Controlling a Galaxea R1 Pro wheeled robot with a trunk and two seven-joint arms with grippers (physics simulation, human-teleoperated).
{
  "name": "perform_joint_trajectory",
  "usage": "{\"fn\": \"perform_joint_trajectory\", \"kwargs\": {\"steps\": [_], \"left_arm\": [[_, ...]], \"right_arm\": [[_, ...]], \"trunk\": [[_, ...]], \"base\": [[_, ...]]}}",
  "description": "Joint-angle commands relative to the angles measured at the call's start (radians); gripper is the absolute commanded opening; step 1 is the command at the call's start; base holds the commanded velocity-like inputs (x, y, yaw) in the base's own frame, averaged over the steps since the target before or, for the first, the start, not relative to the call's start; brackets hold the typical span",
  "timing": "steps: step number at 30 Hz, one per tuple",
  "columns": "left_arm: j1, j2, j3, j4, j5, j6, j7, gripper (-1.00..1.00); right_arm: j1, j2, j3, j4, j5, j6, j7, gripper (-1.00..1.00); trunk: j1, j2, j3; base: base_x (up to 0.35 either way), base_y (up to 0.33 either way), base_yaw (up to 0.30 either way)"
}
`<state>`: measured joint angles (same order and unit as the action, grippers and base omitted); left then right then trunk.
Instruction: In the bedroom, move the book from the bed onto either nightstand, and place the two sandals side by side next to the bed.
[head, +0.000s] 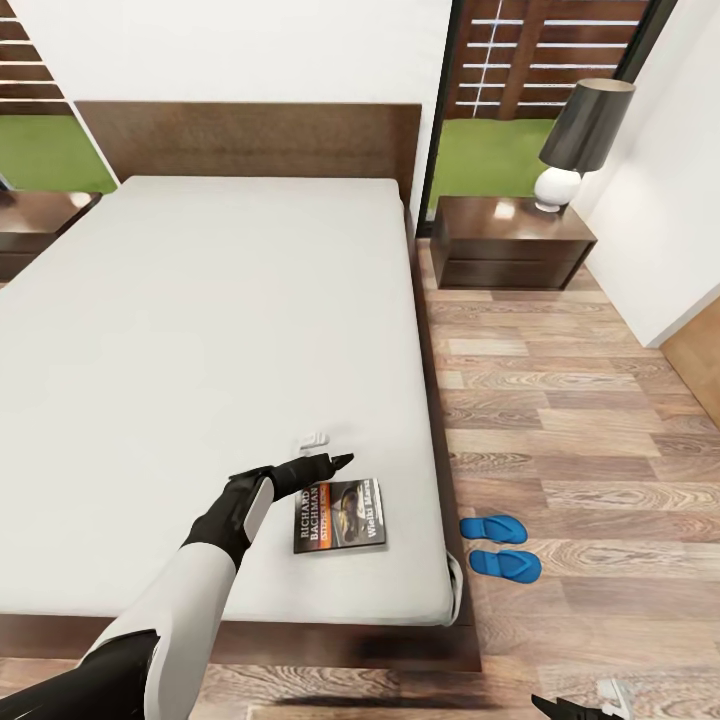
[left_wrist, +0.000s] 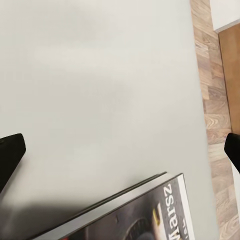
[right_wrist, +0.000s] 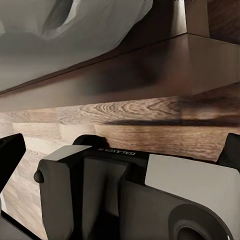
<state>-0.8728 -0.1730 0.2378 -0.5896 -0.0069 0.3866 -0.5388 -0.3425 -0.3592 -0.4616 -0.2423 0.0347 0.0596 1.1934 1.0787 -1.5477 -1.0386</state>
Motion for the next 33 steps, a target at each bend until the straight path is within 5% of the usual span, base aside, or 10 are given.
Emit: {"fn": "perform_joint_trajectory", "kwargs": {"steps": [1, 33], "left_arm": [[-0.001, -0.001, 0.008, -0.001, -0.001, 0.009, -0.006, 1.0], [0.0, -0.001, 0.009, -0.001, 0.0, 0.009, -0.007, 1.0]], "right_arm": [[0.0, 0.0, -0.006, 0.0, 0.004, 0.006, 0.005, 1.0], [-0.001, 0.0, -0.006, 0.0, 0.004, 0.006, 0.005, 1.0]], "trunk": [[0.0, 0.0, -0.001], [0.0, 0.0, -0.001]], "base": [[0.0, 0.0, 0.0], [-0.031, 0.0, 0.0]]}}
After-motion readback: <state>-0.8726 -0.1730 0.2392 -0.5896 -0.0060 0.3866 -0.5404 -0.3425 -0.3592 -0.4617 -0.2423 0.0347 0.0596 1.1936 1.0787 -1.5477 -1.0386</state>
